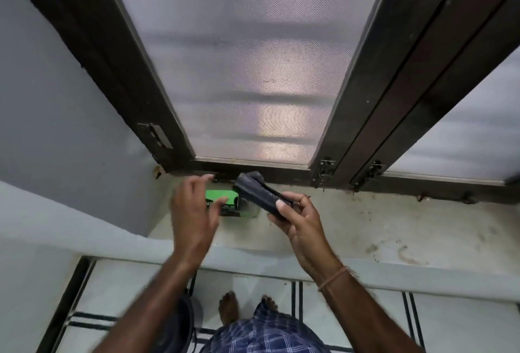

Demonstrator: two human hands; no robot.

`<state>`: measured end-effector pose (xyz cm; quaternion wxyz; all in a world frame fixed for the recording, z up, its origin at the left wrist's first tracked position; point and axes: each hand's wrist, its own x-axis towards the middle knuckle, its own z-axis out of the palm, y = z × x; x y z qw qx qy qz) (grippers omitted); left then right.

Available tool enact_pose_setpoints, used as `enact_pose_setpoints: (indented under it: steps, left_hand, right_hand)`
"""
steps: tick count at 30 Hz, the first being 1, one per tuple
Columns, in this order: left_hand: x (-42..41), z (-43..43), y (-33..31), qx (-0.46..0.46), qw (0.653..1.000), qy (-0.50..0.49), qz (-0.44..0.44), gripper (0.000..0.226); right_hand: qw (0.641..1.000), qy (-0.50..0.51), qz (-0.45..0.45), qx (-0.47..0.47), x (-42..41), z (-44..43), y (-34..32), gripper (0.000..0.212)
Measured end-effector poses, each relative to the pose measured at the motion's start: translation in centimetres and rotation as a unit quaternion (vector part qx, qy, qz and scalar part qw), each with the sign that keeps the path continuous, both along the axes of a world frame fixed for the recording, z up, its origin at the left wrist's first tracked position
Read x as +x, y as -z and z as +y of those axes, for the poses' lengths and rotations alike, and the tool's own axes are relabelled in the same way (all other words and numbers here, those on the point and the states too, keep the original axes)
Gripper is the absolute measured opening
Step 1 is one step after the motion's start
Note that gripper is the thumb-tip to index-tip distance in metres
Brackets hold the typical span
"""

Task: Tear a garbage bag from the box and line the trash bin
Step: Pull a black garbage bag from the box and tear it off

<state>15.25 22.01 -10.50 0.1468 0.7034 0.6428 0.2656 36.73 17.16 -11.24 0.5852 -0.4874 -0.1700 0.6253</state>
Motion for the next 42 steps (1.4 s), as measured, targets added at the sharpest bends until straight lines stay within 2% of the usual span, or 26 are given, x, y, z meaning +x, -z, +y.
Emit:
enact_pose_setpoints:
  steps: [1,2,4,5,9,11,15,19,22,24,25,27,28,32,36,39,42]
  left_hand:
    - [1.8,-0.9,-0.8,-0.055,0.991,-0.003,-0.119,0.052]
    - [3.2,-1.4,-1.4,-0.138,0.955,-0.011,-0.263,0.051]
    - [5.1,-1.9,-2.1,-0.236,0.845,-0.047,-0.477,0.051]
    - [5.3,-1.8,-2.2,-0.242,0.817,-0.062,-0.52,0.048]
    - [4.1,-2.1,-2.6,-0.273,0.78,-0.018,-0.562,0.039]
    - [3.5,-2.8,-2.2,-0.306,0.744,-0.013,-0.594,0.044]
    - [3.1,-3.5,-1.7,-0.339,0.675,-0.057,-0.653,0.058]
    - [1.9,-3.7,-1.6,-0.351,0.666,-0.071,-0.654,0.053]
    - [0.9,-3.6,-2.1,-0.362,0.672,-0.066,-0.642,0.053]
    - [0.4,-3.5,-2.4,-0.361,0.676,-0.055,-0.64,0.052]
    - [-0.1,-3.4,-2.5,-0.36,0.679,-0.051,-0.638,0.052]
    - [-1.0,-3.3,-2.6,-0.357,0.685,-0.05,-0.633,0.053]
    - [-1.6,-3.2,-2.7,-0.36,0.685,-0.048,-0.631,0.054]
    - [-3.6,-3.3,-3.2,-0.366,0.67,-0.039,-0.644,0.048]
    - [-5.4,-3.4,-3.1,-0.367,0.671,-0.029,-0.643,0.05]
    - [-6.3,-3.8,-3.4,-0.373,0.677,-0.005,-0.634,0.052]
    - [-7.1,-4.1,-3.5,-0.384,0.681,0.017,-0.623,0.05]
  right_hand:
    - [1.0,-0.002,0.014,0.001,-0.6,0.1,-0.3,0.024]
    - [1.0,-0.014,0.016,0.004,-1.4,0.2,-0.6,0.025]
    - [0.998,-0.051,-0.034,0.013,-2.4,0.2,-1.0,0.026]
    - [0.995,-0.068,-0.077,0.018,-2.9,0.2,-1.4,0.027]
    - [0.98,-0.09,-0.176,0.031,-3.4,0.9,-2.5,0.025]
    - [0.974,-0.093,-0.206,0.021,-3.6,1.3,-2.5,0.023]
    - [0.983,-0.106,-0.144,-0.051,-3.9,1.8,-2.8,0.026]
    - [0.983,-0.07,-0.139,-0.095,-3.8,2.4,-3.3,0.018]
    - [0.99,-0.042,-0.113,-0.071,-4.9,2.3,-4.4,0.026]
    - [0.989,-0.076,-0.119,-0.035,-5.3,1.9,-5.1,0.03]
    - [0.978,-0.114,-0.172,-0.012,-5.6,1.7,-5.1,0.03]
    - [0.932,-0.175,-0.316,0.023,-6.3,1.3,-4.9,0.025]
    - [0.918,-0.18,-0.351,0.029,-6.7,1.1,-4.5,0.024]
    - [0.957,-0.09,-0.277,-0.017,-8.4,1.0,-5.6,0.031]
    - [0.964,-0.066,-0.252,-0.048,-9.6,0.8,-5.9,0.025]
    - [0.963,-0.124,-0.23,-0.063,-10.6,-0.3,-7.0,0.025]
    - [0.945,-0.187,-0.261,-0.054,-11.8,-1.4,-8.0,0.028]
